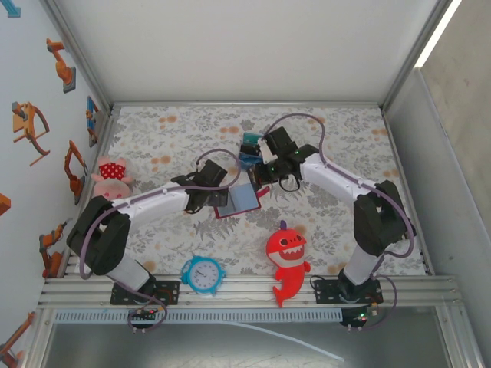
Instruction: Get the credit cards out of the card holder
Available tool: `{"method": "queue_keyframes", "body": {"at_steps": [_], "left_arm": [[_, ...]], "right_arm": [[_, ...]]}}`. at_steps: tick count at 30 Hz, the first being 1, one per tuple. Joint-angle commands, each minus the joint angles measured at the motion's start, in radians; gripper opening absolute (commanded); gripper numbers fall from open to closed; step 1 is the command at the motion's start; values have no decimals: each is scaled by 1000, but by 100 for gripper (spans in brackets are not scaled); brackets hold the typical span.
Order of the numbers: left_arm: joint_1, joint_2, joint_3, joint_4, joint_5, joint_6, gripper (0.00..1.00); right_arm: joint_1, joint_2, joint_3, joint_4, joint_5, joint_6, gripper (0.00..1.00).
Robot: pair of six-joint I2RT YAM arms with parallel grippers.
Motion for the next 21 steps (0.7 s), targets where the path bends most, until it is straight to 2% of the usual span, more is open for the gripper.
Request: {"method": "queue_keyframes", "body": {"at_steps": [1,6,10,16,21], "left_arm": [[-5,-16,-37,-23,1,-23,97],[-11,-3,-69,23,50,-50,97],[-18,8,-76,44,60,-59,97],[-20,27,-82,46,50,-55,97],[-20,35,-86,39,37,-53,97]], "right_arm": [[-6,20,101,-104,85,-173,0],[-11,77,220,-144,156,-356,0],[-28,137,313,-184,168,-491,0],[-41,227,441,-226,193,-673,0],[-50,311,544,-279,214,-763,0]]}}
